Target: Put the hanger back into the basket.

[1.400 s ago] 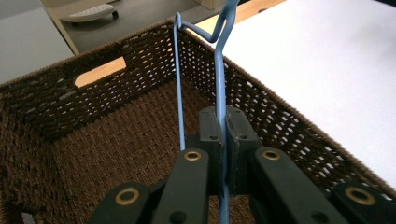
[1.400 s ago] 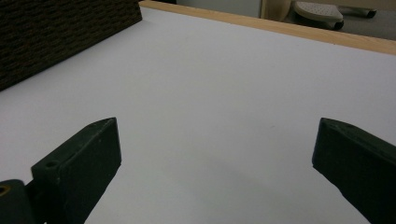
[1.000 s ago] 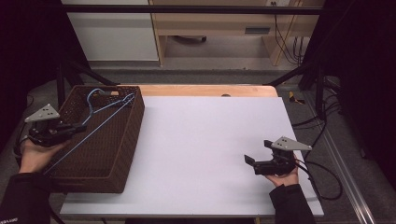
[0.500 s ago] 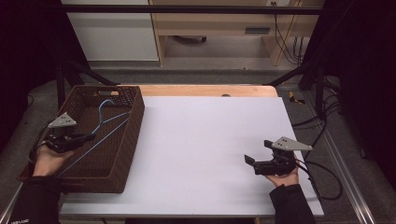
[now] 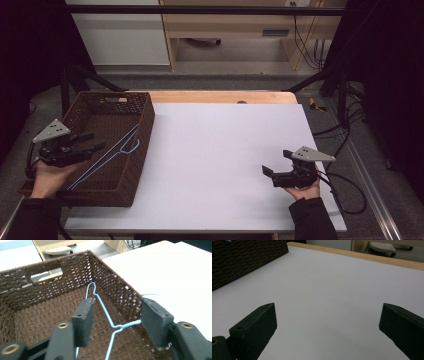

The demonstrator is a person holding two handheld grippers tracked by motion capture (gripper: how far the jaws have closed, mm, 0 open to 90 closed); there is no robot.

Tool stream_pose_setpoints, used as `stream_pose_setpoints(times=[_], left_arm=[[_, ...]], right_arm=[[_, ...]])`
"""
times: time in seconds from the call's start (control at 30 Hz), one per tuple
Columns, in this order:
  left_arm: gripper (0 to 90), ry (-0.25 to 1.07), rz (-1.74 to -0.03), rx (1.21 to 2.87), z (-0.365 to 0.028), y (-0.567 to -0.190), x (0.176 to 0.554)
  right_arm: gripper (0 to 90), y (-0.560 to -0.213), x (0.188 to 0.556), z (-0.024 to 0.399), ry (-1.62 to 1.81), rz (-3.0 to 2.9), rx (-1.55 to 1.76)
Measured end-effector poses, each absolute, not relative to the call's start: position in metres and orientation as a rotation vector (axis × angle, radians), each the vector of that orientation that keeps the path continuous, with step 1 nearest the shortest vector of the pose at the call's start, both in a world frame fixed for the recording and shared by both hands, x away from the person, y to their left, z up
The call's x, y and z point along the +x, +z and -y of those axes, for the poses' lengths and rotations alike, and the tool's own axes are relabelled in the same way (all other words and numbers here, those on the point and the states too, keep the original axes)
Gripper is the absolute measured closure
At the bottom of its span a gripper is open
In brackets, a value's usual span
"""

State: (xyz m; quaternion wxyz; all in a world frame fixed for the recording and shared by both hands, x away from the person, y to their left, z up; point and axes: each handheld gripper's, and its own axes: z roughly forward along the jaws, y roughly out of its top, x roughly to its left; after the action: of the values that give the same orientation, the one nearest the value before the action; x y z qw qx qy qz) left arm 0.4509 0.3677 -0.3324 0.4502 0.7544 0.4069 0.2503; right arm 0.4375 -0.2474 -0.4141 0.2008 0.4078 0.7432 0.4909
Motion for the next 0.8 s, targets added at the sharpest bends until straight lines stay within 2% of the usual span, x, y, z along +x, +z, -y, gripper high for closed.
stream_pose_setpoints(times=[0.2, 0.33, 0.5, 0.8], left_arm=[[26.3, 0.603, -0.965, 1.792, -0.346, -0.324, 0.438], [20.9, 0.602, -0.928, 1.785, -0.327, -0.321, 0.429], [16.6, 0.592, -0.868, 1.790, -0.299, -0.322, 0.419], [13.9, 0.558, -0.813, 1.789, -0.257, -0.337, 0.407]], right_arm=[[2.2, -0.413, 0.437, 0.248, 1.386, -2.067, 1.137], [2.2, -0.412, 0.436, 0.248, 1.394, -2.061, 1.128], [2.2, -0.410, 0.435, 0.248, 1.397, -2.058, 1.124], [1.9, -0.408, 0.433, 0.250, 1.413, -2.049, 1.109]])
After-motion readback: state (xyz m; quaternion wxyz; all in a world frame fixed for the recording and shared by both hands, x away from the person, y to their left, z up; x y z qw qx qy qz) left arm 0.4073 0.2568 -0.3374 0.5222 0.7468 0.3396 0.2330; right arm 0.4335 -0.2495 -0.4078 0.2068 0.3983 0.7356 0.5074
